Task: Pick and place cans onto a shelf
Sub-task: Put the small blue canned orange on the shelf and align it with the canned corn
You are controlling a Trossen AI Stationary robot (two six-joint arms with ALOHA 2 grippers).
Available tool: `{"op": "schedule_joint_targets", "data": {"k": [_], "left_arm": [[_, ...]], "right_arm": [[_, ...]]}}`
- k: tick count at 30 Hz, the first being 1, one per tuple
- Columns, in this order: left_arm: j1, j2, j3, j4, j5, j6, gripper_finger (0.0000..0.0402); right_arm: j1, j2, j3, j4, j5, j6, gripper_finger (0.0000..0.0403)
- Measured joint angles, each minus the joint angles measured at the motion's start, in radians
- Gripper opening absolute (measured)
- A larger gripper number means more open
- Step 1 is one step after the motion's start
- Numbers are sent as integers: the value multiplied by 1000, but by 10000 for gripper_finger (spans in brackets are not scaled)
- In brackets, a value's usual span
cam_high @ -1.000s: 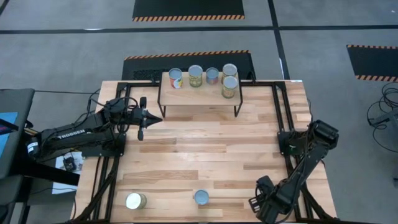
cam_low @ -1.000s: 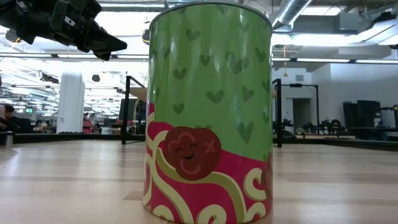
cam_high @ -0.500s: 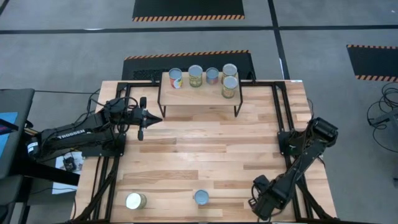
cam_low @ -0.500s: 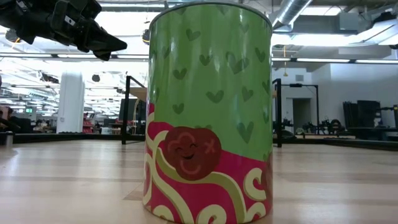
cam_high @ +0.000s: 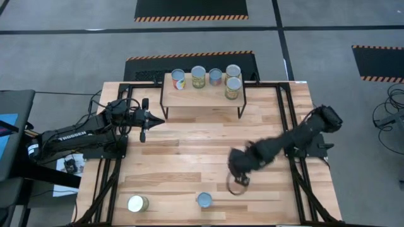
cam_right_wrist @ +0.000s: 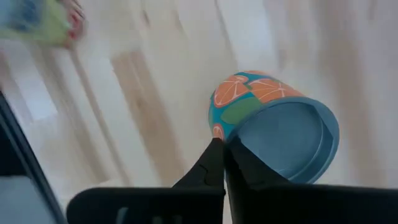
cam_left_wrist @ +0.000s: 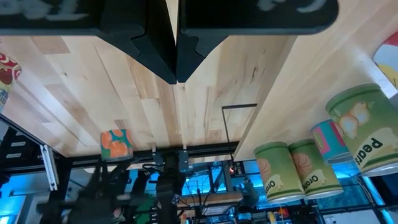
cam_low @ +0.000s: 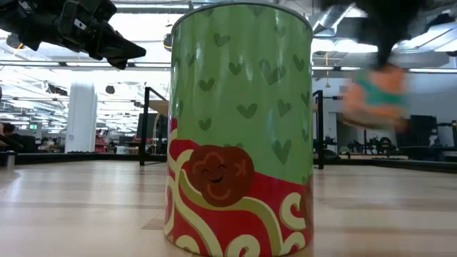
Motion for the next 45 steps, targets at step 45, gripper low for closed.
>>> {"op": "schedule_joint_targets", "data": {"k": [45], "left_arm": [[0, 0, 0, -3, -4, 26, 0]], "right_arm": [[-707, 506, 987, -496, 270, -1475, 26]]}}
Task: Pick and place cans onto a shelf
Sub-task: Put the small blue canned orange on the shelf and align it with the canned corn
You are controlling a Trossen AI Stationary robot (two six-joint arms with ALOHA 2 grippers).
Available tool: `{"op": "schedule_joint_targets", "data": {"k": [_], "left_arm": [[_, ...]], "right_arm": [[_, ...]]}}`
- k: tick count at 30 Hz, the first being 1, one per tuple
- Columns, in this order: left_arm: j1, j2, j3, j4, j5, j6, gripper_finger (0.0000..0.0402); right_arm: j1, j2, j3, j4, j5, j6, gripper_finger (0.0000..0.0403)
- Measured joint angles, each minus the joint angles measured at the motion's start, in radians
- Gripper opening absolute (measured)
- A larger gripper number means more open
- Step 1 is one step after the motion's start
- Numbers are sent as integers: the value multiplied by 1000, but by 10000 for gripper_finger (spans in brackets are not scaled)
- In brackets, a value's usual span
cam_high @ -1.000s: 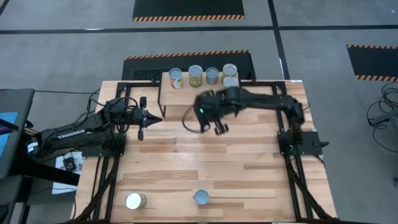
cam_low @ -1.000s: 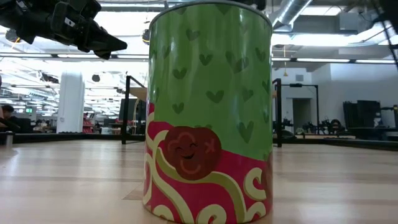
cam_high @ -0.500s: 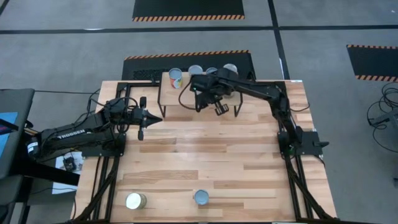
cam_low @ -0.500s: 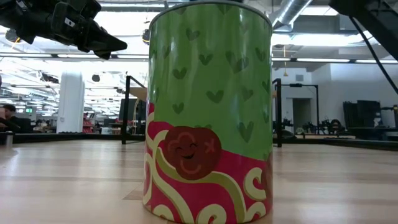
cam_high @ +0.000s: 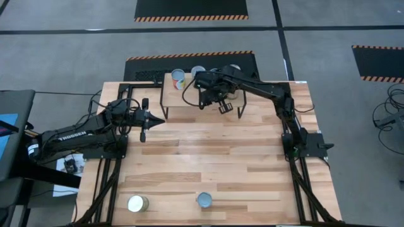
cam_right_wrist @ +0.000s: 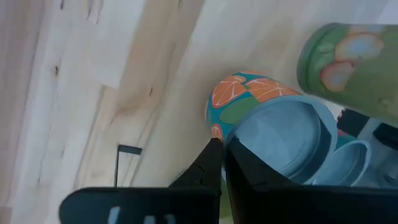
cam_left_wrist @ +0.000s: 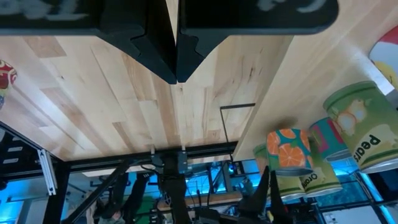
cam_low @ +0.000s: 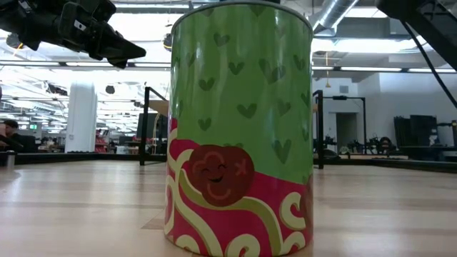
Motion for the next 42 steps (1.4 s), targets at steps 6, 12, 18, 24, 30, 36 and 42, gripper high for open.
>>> {"op": "schedule_joint_targets", "data": {"k": [6, 12, 18, 24, 30, 36, 42], "left_arm": [[0, 0, 0, 0, 0, 0, 0], [0, 0, 0, -1, 1, -1, 0], [0, 0, 0, -1, 1, -2, 0], [0, 0, 0, -6, 2, -2, 0], [0, 0, 0, -5, 5, -2, 0], [0, 0, 0, -5, 5, -2, 0], [0, 0, 0, -5, 5, -2, 0]], "right_arm": [[3, 0, 0, 2, 19, -1, 40], [-2, 0, 0, 6, 18, 4, 48], [-17, 10, 1, 16, 18, 6, 47], [-24, 37, 1, 6, 22, 26, 47], [-13, 40, -1, 20, 73, 28, 56], [-4, 40, 0, 21, 116, 58, 86], [-2, 40, 0, 18, 145, 59, 116]]}}
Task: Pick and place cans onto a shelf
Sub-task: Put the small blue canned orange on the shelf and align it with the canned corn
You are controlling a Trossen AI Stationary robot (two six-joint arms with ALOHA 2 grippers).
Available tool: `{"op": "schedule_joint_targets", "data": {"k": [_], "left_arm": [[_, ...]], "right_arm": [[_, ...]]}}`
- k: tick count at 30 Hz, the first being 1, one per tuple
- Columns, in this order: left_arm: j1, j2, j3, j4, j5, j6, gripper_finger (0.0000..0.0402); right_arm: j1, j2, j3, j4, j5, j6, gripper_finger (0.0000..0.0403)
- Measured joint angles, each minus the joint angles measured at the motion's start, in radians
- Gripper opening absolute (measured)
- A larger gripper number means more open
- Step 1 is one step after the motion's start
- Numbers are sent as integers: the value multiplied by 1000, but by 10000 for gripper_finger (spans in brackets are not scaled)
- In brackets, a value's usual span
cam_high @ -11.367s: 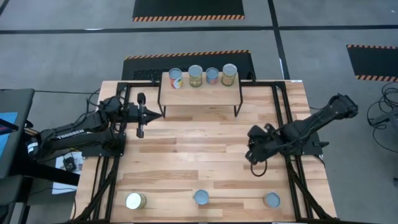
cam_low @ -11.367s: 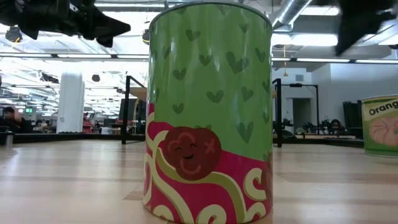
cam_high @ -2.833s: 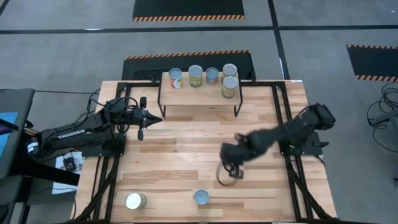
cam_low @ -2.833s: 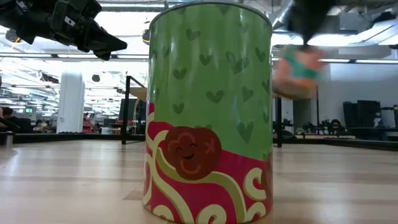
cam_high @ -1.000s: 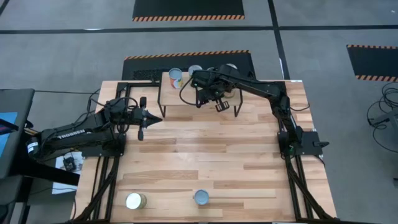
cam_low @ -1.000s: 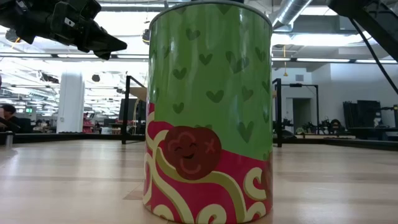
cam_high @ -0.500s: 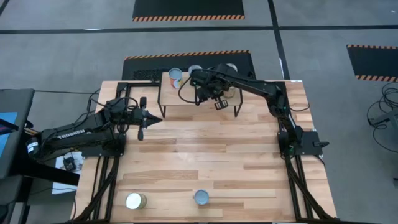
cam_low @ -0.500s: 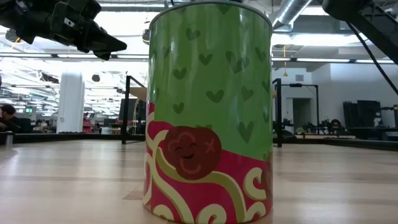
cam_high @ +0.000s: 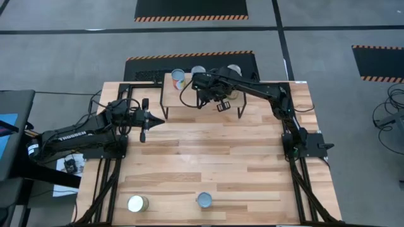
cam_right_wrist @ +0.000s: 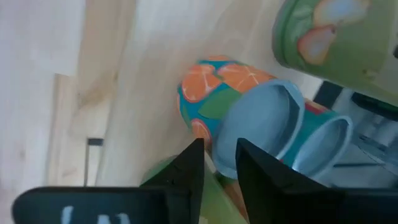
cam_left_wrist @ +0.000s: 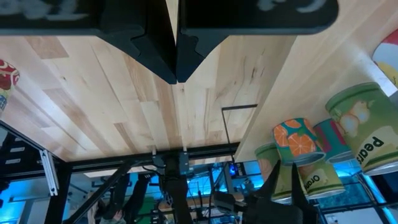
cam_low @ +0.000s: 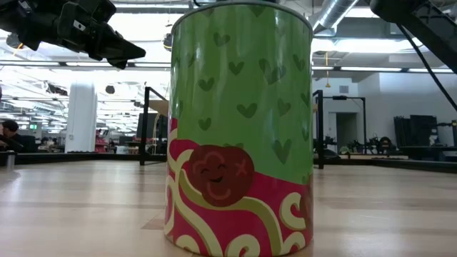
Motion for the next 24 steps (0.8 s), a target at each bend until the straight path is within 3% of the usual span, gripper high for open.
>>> {"op": "schedule_joint_targets", "data": {"k": [5, 8, 14, 24], "left_arm": [[0, 0, 0, 0, 0, 1, 0], [0, 0, 0, 0, 0, 1, 0], [0, 0, 0, 0, -1, 1, 0], [0, 0, 0, 0, 0, 2, 0]], "right_arm": [[23, -34, 15, 18, 64, 1, 116], [30, -69, 14, 81, -4, 7, 94], [9, -76, 13, 210, -151, 21, 13], [-45, -16, 15, 313, -241, 21, 7]]}}
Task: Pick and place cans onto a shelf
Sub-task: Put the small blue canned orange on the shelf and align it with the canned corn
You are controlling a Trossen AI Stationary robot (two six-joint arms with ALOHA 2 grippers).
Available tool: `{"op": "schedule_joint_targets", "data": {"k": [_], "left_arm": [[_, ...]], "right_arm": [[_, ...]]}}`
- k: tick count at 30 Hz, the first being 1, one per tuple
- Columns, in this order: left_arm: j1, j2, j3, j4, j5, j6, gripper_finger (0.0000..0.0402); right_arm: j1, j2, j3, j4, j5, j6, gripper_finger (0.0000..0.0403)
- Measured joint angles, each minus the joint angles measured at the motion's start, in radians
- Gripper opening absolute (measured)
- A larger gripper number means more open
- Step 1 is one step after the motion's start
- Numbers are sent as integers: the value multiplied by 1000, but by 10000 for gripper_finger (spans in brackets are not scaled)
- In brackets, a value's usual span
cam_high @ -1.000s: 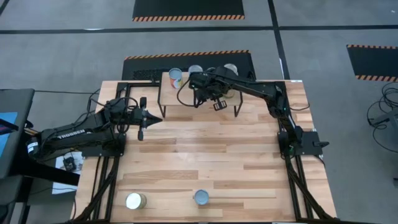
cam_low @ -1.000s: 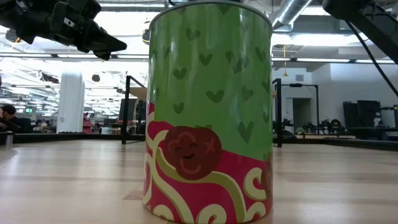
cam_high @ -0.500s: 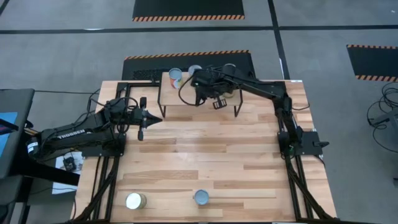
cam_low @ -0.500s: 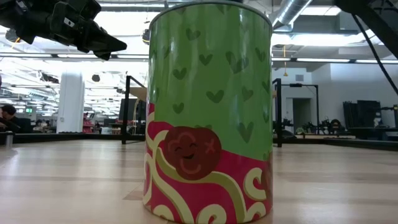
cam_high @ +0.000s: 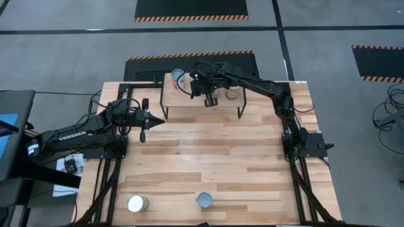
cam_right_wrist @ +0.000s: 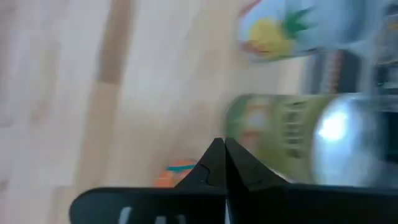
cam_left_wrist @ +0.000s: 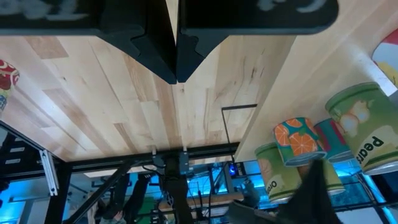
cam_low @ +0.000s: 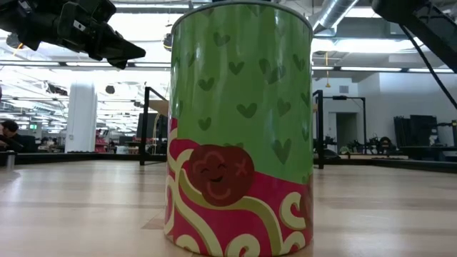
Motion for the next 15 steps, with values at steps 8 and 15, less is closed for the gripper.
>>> {"op": "schedule_joint_targets", "data": {"k": [8, 15], "left_arm": [[0, 0, 0, 0, 0, 0, 0], [0, 0, 0, -1, 0, 0, 0]], "right_arm": [[-8, 7, -1, 2, -3, 25, 10], [-31, 9, -2, -47, -3, 55, 5]]}}
